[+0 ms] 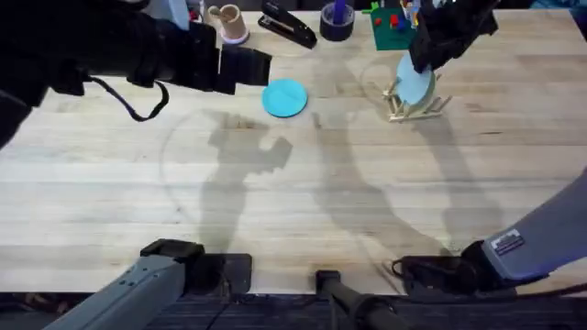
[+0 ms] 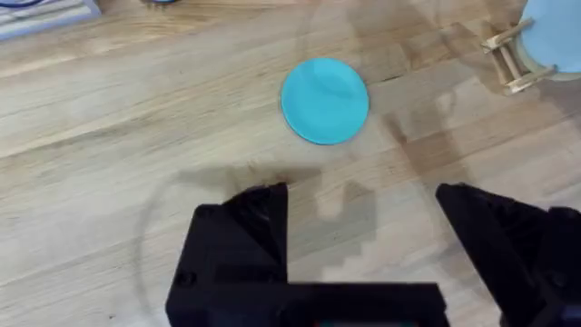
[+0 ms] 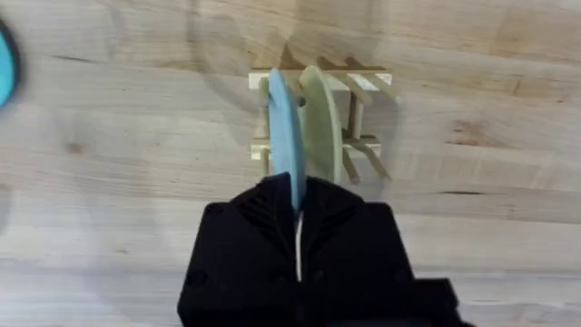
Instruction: Pick up the plates from the table one by one and place each into a slot on the dish rack.
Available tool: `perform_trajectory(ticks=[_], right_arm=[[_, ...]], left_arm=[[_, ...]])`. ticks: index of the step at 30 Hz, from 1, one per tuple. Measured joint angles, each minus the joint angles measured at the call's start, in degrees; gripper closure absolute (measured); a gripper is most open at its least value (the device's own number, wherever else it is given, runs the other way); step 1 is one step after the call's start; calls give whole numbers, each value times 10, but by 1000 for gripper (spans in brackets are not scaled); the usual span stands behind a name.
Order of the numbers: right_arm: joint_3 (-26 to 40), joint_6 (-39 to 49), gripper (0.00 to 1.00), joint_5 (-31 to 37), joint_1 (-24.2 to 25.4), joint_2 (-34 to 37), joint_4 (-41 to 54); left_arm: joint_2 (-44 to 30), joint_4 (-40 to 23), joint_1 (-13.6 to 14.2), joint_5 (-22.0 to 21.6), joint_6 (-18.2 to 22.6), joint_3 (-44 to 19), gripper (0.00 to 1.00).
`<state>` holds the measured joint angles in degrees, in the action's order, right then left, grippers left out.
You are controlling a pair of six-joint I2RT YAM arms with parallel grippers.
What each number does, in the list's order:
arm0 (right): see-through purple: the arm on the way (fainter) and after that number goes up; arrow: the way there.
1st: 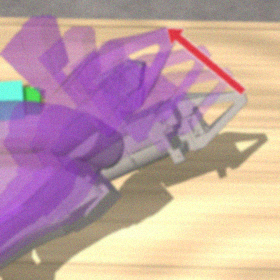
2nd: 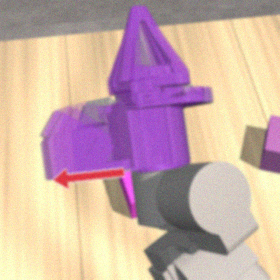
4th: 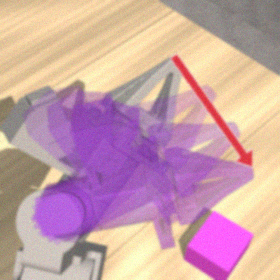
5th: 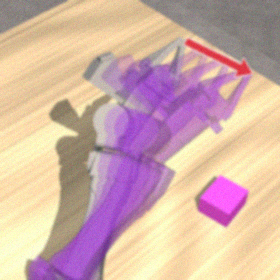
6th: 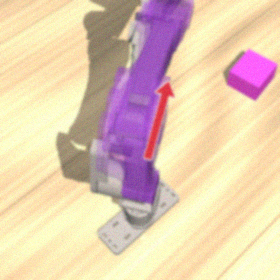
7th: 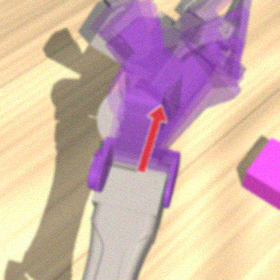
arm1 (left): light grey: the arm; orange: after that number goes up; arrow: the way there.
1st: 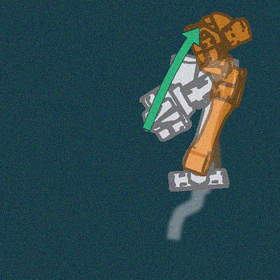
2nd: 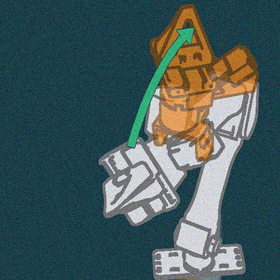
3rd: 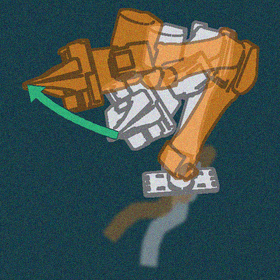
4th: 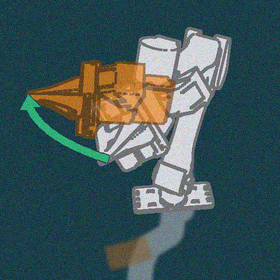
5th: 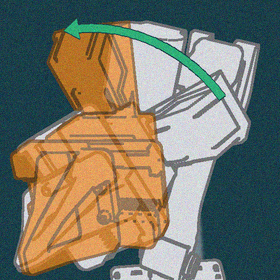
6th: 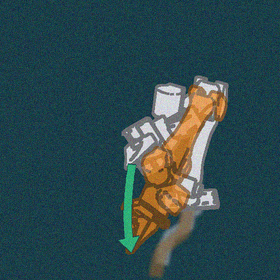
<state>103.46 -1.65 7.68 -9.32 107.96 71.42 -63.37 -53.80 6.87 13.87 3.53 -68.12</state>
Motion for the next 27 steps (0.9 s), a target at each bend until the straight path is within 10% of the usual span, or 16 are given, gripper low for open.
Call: perform_trajectory(ticks=[27], right_arm=[[0, 0, 972, 0, -2, 33, 21]], left_arm=[[0, 0, 0, 0, 0, 0, 6]])
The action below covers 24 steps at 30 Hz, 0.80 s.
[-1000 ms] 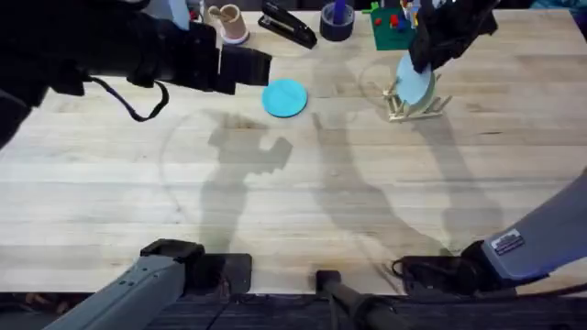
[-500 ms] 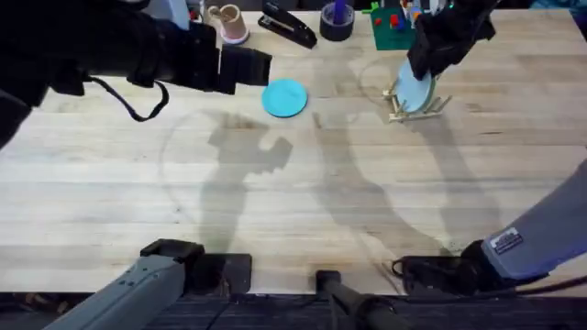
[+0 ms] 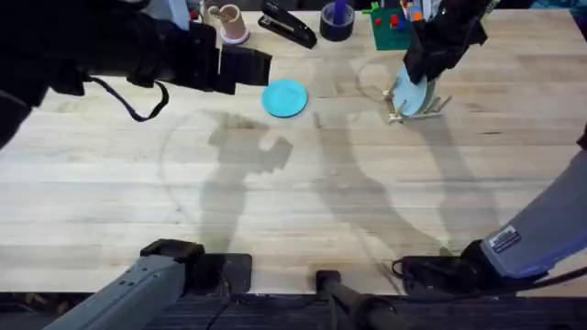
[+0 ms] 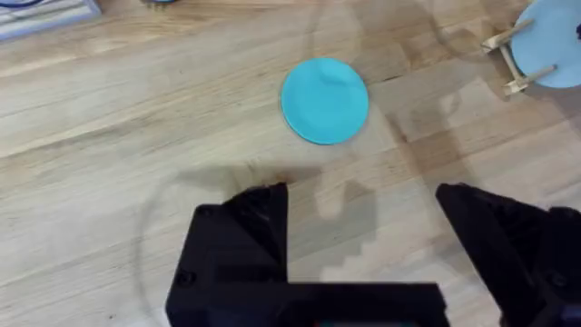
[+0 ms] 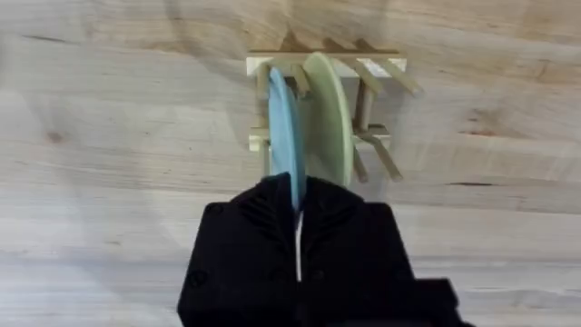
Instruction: Pick up the plates from the table one by one and place each into a slot on the dish rack.
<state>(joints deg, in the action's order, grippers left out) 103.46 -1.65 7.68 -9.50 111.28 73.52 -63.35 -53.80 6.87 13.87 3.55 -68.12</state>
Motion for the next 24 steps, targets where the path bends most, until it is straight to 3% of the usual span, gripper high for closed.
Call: perform_trajectory(ticks=[7, 16, 24], right_arm=[[0, 0, 882, 0, 0, 0, 0], [0, 0, 852, 0, 0, 0, 0], [40, 0, 702, 0, -1, -1, 22]], left_arm=[[0, 0, 0, 0, 1, 0, 5], [0, 0, 0, 0, 1, 0, 5], [0, 0, 0, 0, 1, 0, 6]])
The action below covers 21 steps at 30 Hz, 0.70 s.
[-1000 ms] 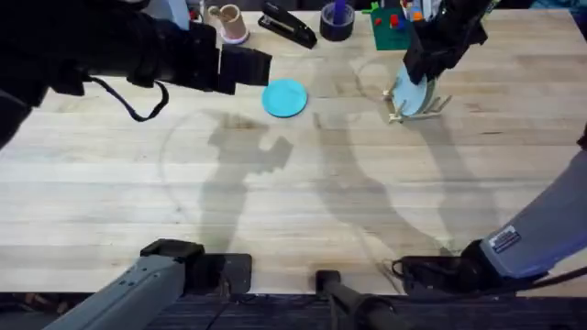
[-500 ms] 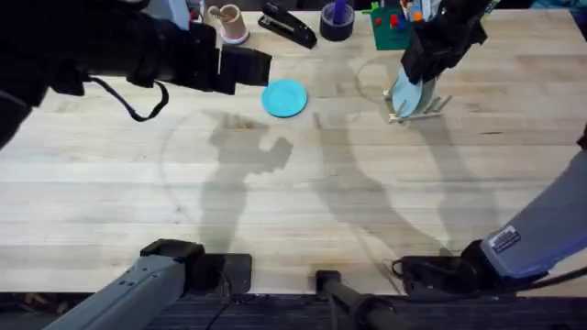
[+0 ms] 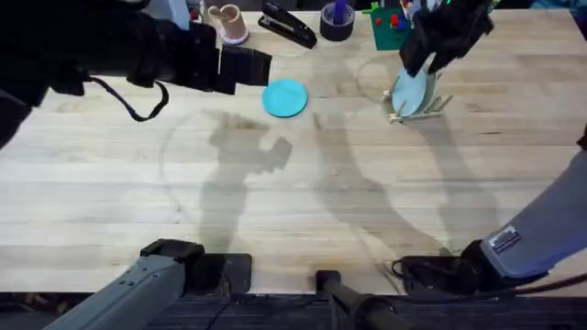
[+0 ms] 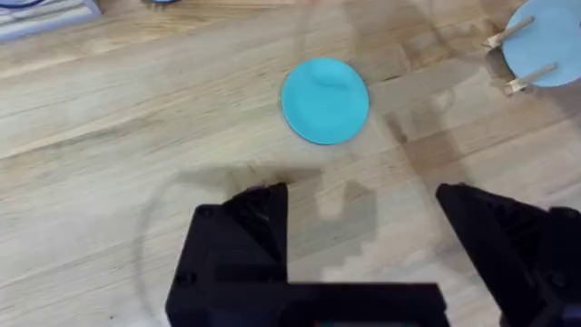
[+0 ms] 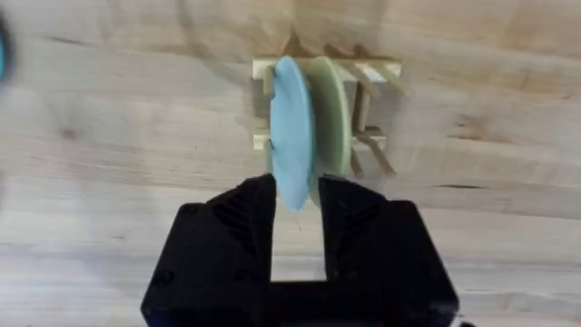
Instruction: Pick up the plates from the table one by one and place each into a slot on the dish rack.
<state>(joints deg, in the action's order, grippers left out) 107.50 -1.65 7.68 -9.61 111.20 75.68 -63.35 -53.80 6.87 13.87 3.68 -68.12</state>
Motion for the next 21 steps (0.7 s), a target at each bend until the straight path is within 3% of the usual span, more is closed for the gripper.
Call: perform_trajectory(ticks=[7, 9, 13, 15, 21], right_arm=[[84, 0, 656, 0, 0, -41, 51], [102, -2, 590, 0, 0, -59, 67], [119, -1, 58, 0, -4, -94, 78], [119, -1, 13, 0, -13, -110, 80], [119, -8, 7, 0, -59, -149, 80]], left_arm=[[0, 0, 0, 0, 0, 0, 6], [0, 0, 0, 0, 0, 0, 6], [0, 0, 0, 0, 0, 0, 6], [0, 0, 0, 0, 0, 0, 6], [0, 0, 0, 0, 0, 0, 6]])
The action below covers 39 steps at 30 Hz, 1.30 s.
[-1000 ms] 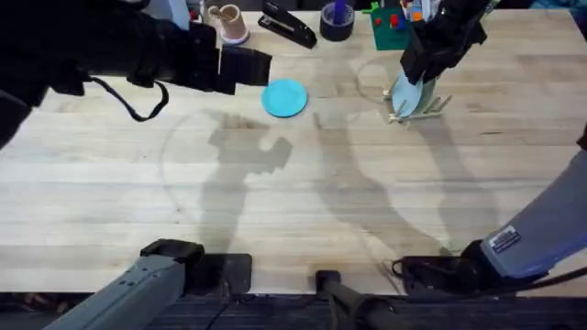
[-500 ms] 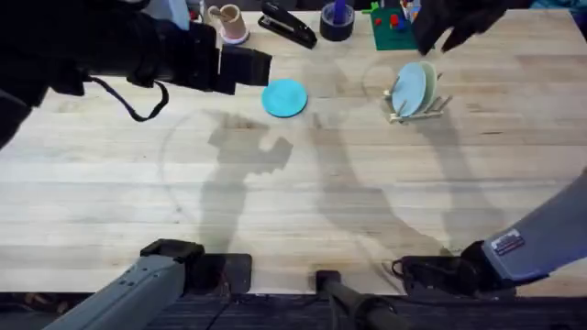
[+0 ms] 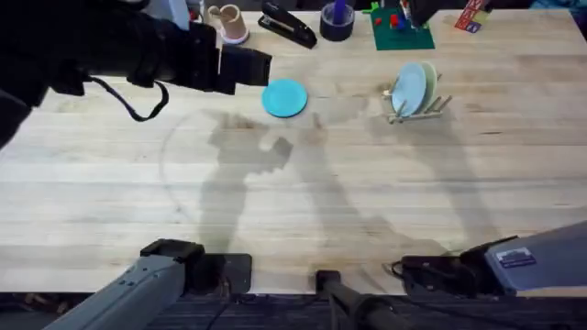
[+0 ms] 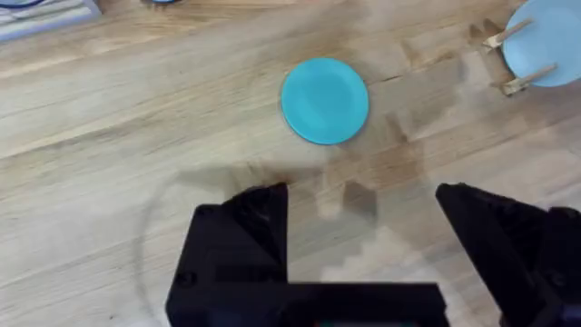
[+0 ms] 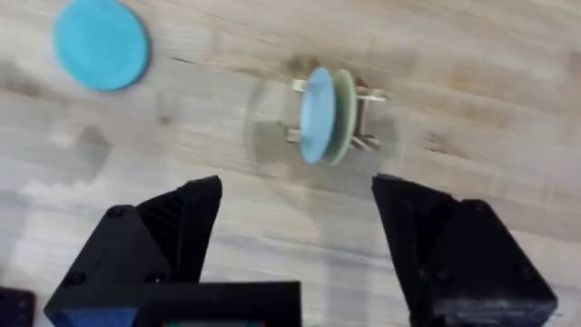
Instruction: Pick up the plates from the table one by one and place each into a slot on the dish rack.
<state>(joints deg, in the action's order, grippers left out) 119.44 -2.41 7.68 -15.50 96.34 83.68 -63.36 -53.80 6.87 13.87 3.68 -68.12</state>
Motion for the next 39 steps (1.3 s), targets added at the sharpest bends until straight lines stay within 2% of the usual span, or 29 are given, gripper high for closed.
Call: perform_trajectory(ticks=[5, 11, 14, 23, 26, 30, 39], right_arm=[[0, -27, 7, -1, -42, -31, 2], [-10, -52, 7, -2, -48, -73, 1], [-63, -64, 7, -2, -48, -116, -28], [-322, -121, 6, -4, -48, -238, -206], [-387, -133, 7, -17, -48, -267, -247], [-419, -142, 7, -31, -48, -279, -245], [-422, -144, 7, -41, -48, -275, -244]], left_arm=[[0, 0, 0, 0, 0, 0, 6], [0, 0, 0, 0, 0, 0, 5], [0, 0, 0, 0, 0, 0, 6], [0, 0, 0, 0, 0, 0, 6], [0, 0, 0, 0, 0, 0, 6], [0, 0, 0, 0, 0, 0, 6], [0, 0, 0, 0, 0, 0, 7]])
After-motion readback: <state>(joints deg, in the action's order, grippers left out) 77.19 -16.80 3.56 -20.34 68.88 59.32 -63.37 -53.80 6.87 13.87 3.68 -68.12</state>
